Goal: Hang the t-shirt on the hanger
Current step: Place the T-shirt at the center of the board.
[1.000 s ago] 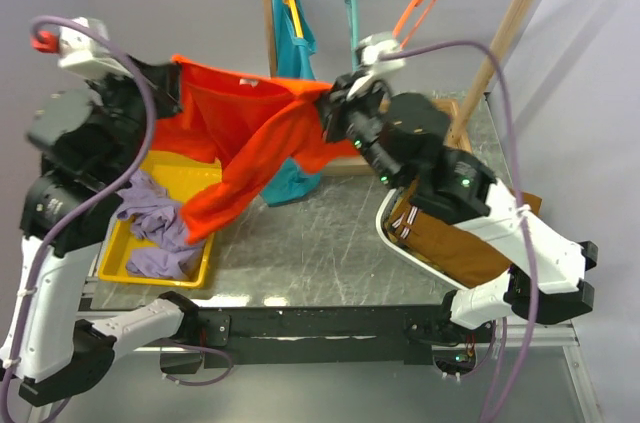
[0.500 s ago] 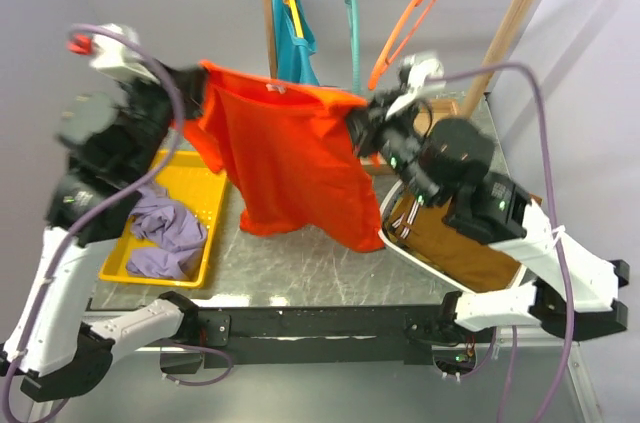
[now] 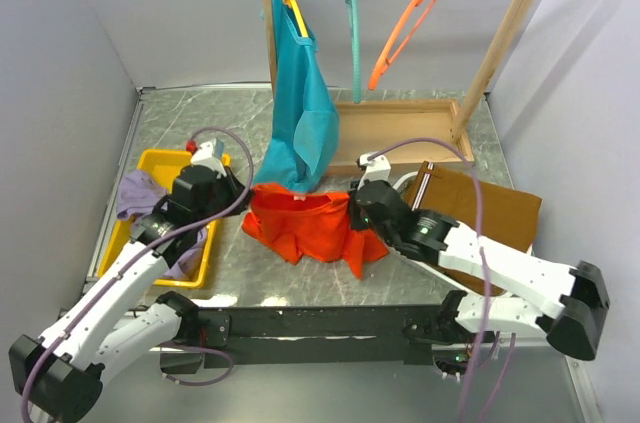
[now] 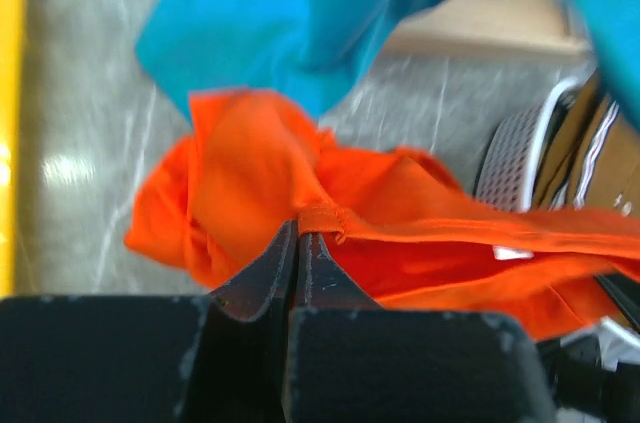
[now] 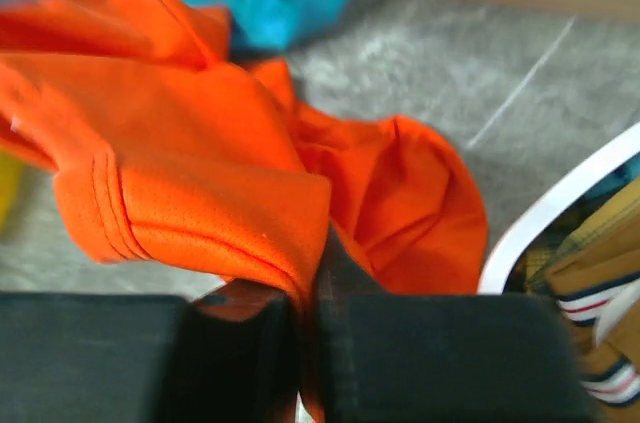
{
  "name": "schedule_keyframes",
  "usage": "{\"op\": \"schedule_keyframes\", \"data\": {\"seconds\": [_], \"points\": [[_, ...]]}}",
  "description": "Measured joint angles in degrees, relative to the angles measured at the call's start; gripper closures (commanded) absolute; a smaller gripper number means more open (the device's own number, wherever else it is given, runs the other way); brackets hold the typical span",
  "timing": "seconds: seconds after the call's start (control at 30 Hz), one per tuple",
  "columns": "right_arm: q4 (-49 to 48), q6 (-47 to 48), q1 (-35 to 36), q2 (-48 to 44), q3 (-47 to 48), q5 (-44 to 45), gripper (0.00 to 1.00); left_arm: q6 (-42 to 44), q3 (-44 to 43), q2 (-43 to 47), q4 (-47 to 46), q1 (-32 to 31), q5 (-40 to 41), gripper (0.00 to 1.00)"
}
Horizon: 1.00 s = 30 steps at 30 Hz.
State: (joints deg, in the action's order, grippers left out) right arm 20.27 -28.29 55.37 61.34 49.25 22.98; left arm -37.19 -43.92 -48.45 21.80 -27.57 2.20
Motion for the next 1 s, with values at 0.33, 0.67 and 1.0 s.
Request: {"op": "schedule_keyframes", "data": {"seconds": [0.33,0.67,1.0], "points": [[-0.8,-5.3,-0.9,4.1,-0.6,-2.9,0.30,-3.0,4.5,-0.6,-5.4,0.0,-4.6,0.99],[7.6,-13.0,-0.9,-5.7,-0.4,0.6,0.21,-2.8,4.5,-5.8,-7.6,-0.1,-7.4,0.99],[12.7,-16.9,-1.0,-9.7,1.7,3.8,0.18,-2.7,2.4,-10.4,-7.4,-1.4,-7.6,0.99]]}}
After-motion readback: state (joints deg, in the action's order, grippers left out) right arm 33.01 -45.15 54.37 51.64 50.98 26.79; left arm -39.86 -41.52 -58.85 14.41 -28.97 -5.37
